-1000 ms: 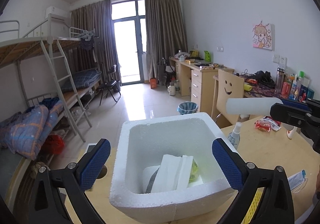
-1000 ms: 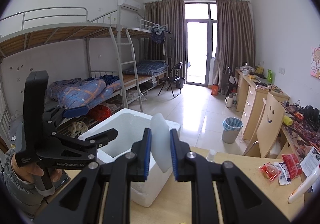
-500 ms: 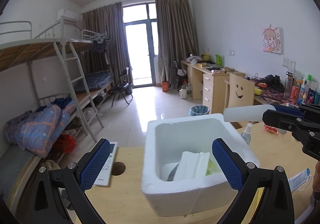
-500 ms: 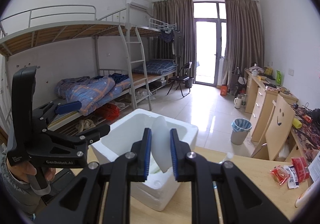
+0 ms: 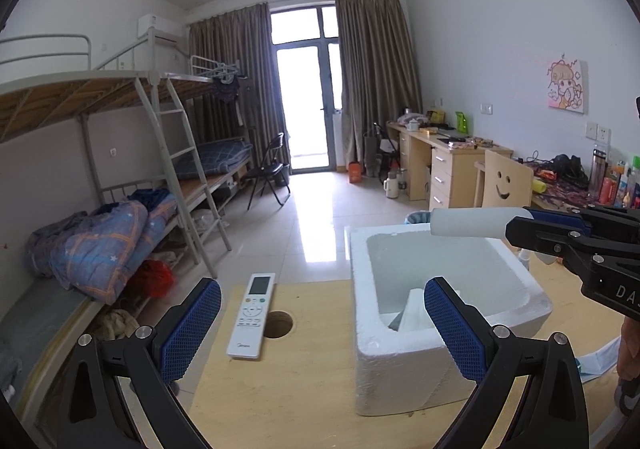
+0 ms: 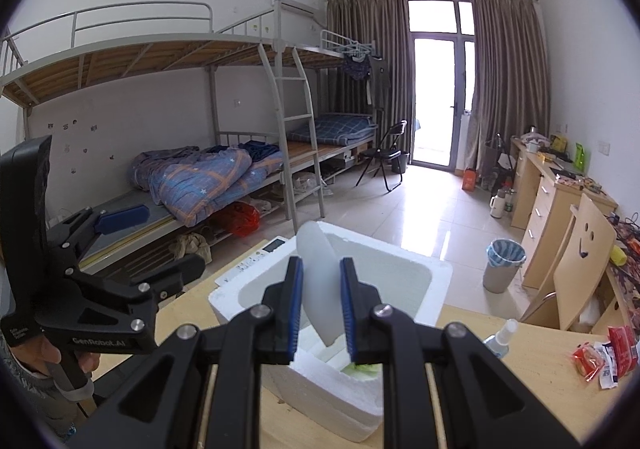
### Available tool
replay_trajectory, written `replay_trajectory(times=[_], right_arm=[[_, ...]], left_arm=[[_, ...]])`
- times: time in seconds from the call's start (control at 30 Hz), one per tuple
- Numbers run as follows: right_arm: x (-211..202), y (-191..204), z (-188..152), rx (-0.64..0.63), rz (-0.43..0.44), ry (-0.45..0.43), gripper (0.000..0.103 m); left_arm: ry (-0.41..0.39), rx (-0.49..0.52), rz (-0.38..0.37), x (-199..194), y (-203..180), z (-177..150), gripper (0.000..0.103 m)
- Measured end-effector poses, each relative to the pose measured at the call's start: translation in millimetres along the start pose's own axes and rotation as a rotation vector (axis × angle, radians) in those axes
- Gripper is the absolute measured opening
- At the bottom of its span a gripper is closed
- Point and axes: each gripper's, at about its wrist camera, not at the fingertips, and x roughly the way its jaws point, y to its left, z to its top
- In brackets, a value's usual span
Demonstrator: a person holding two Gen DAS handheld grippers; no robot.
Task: Organize soft objects
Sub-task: 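Lower the foam tube into the foam box and open the right gripper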
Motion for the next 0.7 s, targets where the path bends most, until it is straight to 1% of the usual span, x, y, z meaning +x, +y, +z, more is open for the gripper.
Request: replay_trajectory(times=[0.13,0.3,0.5,0.6,0.63,0.67,0.7], right_arm=[[5.3,-0.8,-0.1,0.002,-0.008,0.01,0.021],[11.1,-1.3,-0.5,0.005,-0.017,0.019,0.022],[22.9,-0.8,-0.5,0.008,-0.03,0.041,0.022],[28.4,-2.8,-1.3,0.016,-0.032,0.053,0.022],[30.7,-1.1,-0.8,0.014,-0.03,0.061,0.026],[32.1,-1.2,-1.2,0.016,-0.037,0.07,0.036],[31.9,-2.1,-1.3,0.021,-0.047,0.068,0.041]], left_arm=[[0.002,-0.027,-0.001,1.9,4.2,-1.7,0.102],[0.011,-0.013,0.0,4.5,1.6,-4.1,0.102],[0.006,-0.033,0.005,3.2,4.9,-5.0,0.102],[0.007,-0.022,0.008,2.7,3.7,-4.1,0.102],[0.005,-0.016,0.011,2.1,2.5,-4.3,0.102],[0.006,-0.013,0.013,2.1,2.3,-4.1,0.102],[0.009,-0.011,0.014,2.3,1.7,-4.2,0.102]])
